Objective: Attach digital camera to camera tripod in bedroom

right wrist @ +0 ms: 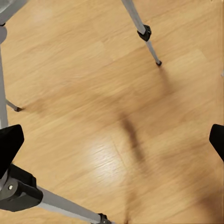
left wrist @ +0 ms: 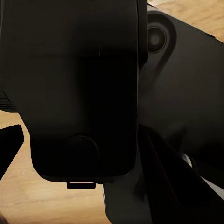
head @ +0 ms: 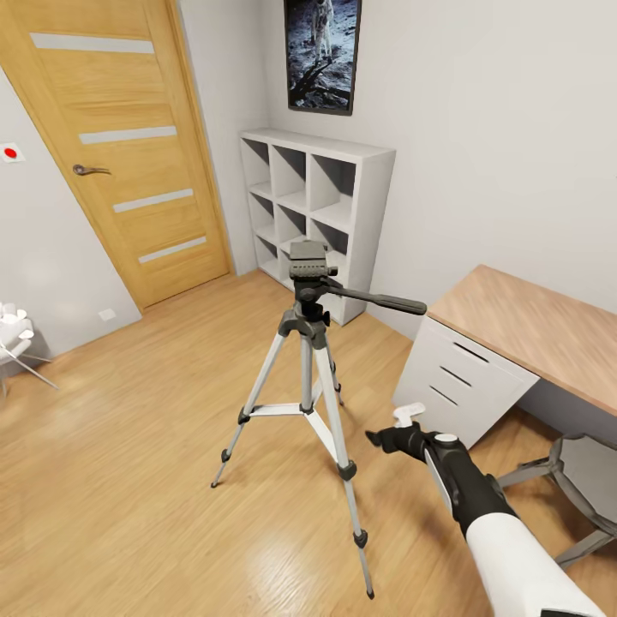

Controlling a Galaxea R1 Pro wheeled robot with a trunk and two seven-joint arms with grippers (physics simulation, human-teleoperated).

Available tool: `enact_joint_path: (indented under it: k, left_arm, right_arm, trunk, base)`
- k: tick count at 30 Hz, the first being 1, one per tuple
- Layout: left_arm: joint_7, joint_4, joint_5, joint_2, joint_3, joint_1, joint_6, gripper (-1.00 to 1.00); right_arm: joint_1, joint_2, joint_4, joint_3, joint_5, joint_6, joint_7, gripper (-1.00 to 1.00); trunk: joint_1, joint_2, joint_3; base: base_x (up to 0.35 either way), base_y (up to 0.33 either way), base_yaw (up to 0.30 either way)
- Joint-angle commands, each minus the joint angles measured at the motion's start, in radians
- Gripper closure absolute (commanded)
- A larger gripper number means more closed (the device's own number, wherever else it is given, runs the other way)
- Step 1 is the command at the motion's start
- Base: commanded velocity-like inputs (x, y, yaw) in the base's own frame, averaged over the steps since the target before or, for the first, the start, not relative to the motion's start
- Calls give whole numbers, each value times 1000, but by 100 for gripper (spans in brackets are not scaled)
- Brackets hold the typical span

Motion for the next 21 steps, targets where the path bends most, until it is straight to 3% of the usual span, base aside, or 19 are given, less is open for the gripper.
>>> enact_joint_path:
  k: [1,21]
  left_arm:
    - [-4,1,8,0,-7,-1,-3,100]
    - [-3,0,8,-4,-7,0,-6,100]
  right_arm:
    - [-1,0,-8,-4,11,7,10,-100]
    - [-1,0,-108,-4,10,27,18,-100]
  trunk:
    - [1,-2,-2]
    - [1,-2,-2]
  base:
    - [0,0,0]
    - [-58,75,0]
